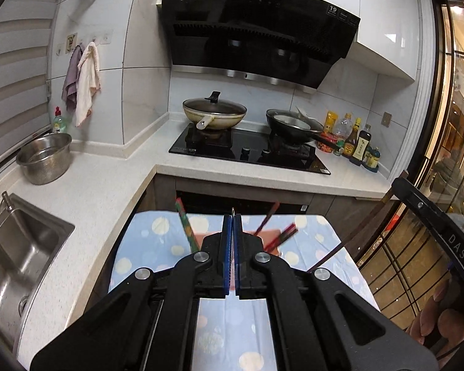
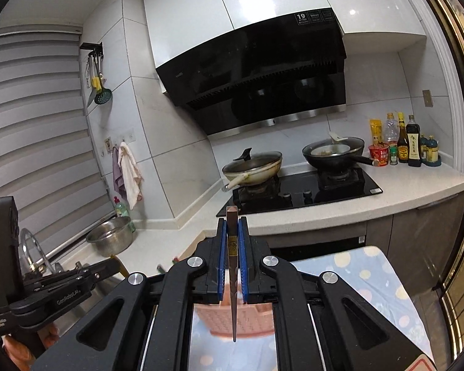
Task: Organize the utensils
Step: 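Lift the spoon and chopstick, lower them into the pink holder and open both tools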
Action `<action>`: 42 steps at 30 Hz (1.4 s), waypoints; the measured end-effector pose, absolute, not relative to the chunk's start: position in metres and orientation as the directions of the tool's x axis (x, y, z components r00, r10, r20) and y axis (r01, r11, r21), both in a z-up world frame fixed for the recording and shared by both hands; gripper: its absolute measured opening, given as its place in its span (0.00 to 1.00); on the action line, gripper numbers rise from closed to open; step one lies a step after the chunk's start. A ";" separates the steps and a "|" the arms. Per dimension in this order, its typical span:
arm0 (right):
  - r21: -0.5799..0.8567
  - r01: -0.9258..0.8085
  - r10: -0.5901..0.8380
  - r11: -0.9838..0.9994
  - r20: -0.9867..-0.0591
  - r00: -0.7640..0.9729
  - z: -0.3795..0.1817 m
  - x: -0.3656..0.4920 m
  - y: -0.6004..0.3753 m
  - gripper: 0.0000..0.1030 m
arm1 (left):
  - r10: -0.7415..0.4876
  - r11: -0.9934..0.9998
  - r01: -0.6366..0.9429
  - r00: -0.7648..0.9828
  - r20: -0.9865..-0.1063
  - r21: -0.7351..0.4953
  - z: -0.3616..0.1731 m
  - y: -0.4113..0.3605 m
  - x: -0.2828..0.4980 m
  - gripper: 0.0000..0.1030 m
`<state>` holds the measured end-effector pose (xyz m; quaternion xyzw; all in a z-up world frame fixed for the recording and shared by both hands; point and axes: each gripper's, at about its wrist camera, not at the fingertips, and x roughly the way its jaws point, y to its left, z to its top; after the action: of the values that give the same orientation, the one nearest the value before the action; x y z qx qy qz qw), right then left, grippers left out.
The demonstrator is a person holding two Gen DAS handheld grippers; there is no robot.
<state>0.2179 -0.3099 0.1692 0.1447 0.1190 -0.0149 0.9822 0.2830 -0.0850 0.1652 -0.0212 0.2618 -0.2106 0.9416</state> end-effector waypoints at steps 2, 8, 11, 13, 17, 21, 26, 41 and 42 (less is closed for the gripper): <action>0.286 0.066 0.001 0.956 -0.226 0.974 0.174 0.235 -0.313 0.07 | -0.417 0.907 0.389 0.772 -0.480 -0.161 0.168 -0.090 0.298 0.01; 0.293 0.078 -0.009 0.953 -0.229 0.973 0.170 0.284 -0.315 0.07 | -0.431 0.901 0.398 0.766 -0.477 -0.174 0.162 -0.103 0.335 0.01; 0.295 0.086 -0.005 0.952 -0.264 0.965 0.155 0.304 -0.316 0.07 | -0.429 0.901 0.395 0.753 -0.499 -0.178 0.150 -0.110 0.350 0.01; 0.292 0.091 -0.003 0.952 -0.289 0.957 0.144 0.315 -0.316 0.07 | -0.425 0.903 0.392 0.743 -0.517 -0.179 0.139 -0.113 0.358 0.01; 0.279 0.097 0.003 0.955 -0.337 0.942 0.122 0.332 -0.315 0.07 | -0.416 0.906 0.386 0.726 -0.548 -0.177 0.119 -0.117 0.369 0.01; 0.278 0.097 0.013 0.956 -0.368 0.930 0.104 0.341 -0.313 0.07 | -0.409 0.908 0.382 0.713 -0.569 -0.174 0.106 -0.119 0.377 0.01; 0.276 0.097 0.020 0.956 -0.391 0.920 0.091 0.347 -0.310 0.07 | -0.403 0.911 0.373 0.703 -0.586 -0.178 0.095 -0.118 0.383 0.01; 0.249 0.117 -0.004 0.961 -0.414 0.910 0.083 0.339 -0.303 0.34 | -0.340 0.936 0.328 0.736 -0.585 -0.131 0.086 -0.117 0.375 0.45; 0.249 0.116 -0.003 0.962 -0.412 0.911 0.084 0.336 -0.303 0.35 | -0.331 0.939 0.323 0.745 -0.578 -0.121 0.087 -0.117 0.372 0.47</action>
<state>0.3360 -0.3031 0.0836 0.1351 0.2087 -0.0307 0.9681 0.3718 -0.1174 0.0871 -0.0064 0.3108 -0.1751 0.9342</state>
